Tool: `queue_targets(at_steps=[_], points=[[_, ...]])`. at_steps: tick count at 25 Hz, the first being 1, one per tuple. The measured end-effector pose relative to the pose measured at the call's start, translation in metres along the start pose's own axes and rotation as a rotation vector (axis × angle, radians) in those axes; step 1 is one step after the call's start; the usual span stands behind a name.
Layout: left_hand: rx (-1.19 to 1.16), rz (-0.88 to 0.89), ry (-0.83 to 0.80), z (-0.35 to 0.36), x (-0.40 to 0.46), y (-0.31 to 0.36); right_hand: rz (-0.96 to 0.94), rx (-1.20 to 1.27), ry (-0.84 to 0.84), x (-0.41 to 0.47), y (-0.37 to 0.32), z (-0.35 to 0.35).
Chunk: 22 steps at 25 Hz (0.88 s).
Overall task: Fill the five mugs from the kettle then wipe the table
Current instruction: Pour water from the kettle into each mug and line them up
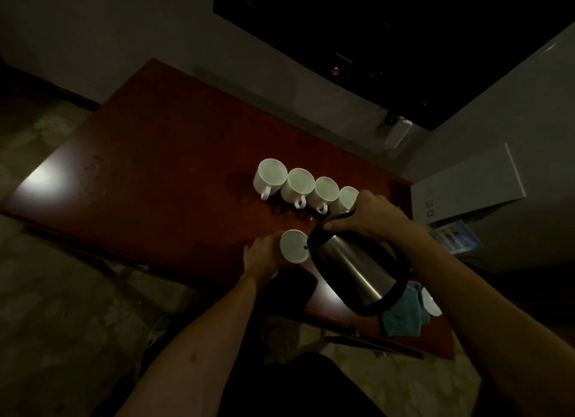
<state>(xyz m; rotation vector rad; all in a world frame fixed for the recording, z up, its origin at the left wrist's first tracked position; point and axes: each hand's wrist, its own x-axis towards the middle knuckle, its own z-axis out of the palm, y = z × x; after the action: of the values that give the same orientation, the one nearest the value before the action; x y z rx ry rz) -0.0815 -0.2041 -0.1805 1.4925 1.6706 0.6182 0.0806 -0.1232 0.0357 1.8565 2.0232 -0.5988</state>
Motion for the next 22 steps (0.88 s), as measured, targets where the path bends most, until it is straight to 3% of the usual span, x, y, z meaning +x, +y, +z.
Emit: queue_targets(at_steps=[7,17,22], points=[[0.029,-0.009,0.009,0.001,0.001,0.0,-0.007,0.026,-0.009,0.003,0.006,0.003],[0.098,-0.133,-0.067,-0.003,0.005,0.01,-0.027,0.282,0.042,-0.016,0.053,0.021],[0.139,-0.145,-0.046,0.0,0.005,0.013,-0.023,0.648,0.217,-0.039,0.09,0.058]])
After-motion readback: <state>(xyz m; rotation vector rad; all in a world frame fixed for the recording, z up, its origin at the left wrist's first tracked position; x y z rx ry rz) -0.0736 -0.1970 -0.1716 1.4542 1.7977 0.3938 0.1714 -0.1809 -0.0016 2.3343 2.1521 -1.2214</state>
